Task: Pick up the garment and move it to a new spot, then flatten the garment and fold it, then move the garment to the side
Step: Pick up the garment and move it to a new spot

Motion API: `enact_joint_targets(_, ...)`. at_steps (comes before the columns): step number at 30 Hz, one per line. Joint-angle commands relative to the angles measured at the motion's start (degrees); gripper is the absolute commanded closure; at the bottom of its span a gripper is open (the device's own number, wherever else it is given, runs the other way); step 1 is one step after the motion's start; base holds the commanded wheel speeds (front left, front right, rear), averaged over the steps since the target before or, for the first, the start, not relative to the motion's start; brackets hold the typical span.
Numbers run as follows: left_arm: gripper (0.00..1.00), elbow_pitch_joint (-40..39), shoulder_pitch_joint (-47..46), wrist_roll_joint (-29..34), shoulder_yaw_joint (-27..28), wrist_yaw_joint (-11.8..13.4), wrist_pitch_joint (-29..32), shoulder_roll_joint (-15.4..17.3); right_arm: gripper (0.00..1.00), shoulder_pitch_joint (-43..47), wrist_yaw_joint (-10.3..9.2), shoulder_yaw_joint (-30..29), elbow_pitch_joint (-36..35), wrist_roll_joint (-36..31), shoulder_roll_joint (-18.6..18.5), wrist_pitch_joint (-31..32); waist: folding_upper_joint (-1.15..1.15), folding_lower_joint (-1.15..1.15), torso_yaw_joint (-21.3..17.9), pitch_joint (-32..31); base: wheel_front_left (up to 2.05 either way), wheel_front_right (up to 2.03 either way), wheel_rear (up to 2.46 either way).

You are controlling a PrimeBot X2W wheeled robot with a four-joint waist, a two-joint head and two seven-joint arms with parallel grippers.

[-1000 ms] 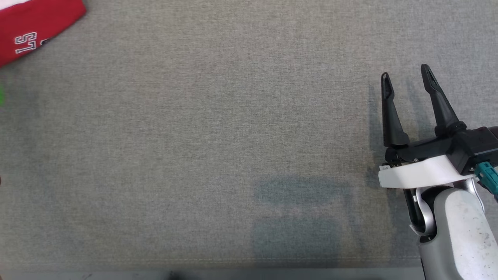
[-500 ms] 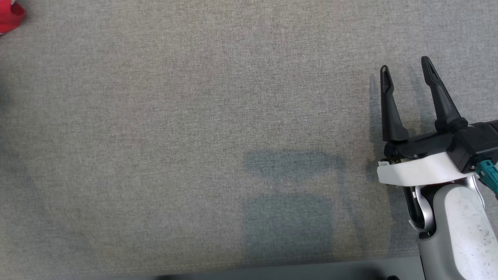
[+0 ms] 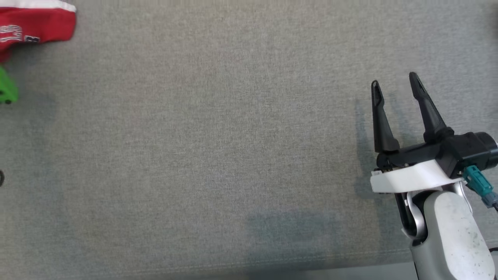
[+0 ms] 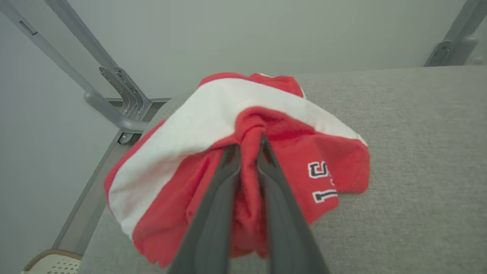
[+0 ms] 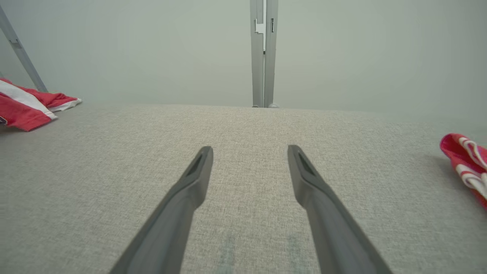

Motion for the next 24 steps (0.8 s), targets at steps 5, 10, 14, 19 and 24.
enact_joint_targets(5, 1.0, -5.5, 1.1, -2.5, -6.6, -0.1, 0.2, 0.7, 0.0, 2.2, -0.08, 0.1, 2.9, 2.2, 0.0, -1.4, 0.53, 0.0, -1.7, -10.2, 0.0, 0.0, 0.0)
enact_joint_targets(10, 1.0, -12.0, 3.0, -5.6, -13.4, -0.1, 1.3, 2.1, 0.0, 4.2, -0.08, -0.2, 5.0, 3.8, 0.0, -2.1, 0.53, 0.0, -3.2, -16.4, 0.0, 0.0, 0.0)
enact_joint_targets(14, 1.0, -17.1, 5.3, -8.4, -18.1, -0.1, 2.1, 2.0, 0.0, 6.3, -0.08, -1.1, 5.8, 4.4, 0.0, -2.4, 0.53, 0.0, -4.2, -20.1, 0.0, 0.0, 0.0)
enact_joint_targets(19, 1.0, -22.7, 8.6, -10.8, -22.0, -0.1, 2.4, -0.4, 0.0, 9.0, -0.08, -2.3, 6.2, 5.0, 0.0, -2.6, 0.53, 0.0, -5.4, -23.4, 0.0, 0.0, 0.0)
enact_joint_targets(24, 1.0, -26.5, 12.6, -12.2, -23.6, 1.3, 1.3, -5.7, 0.0, 11.0, -0.08, -3.0, 6.2, 5.5, 0.0, -2.7, 0.53, 0.0, -6.7, -24.9, 0.0, 0.0, 0.0)
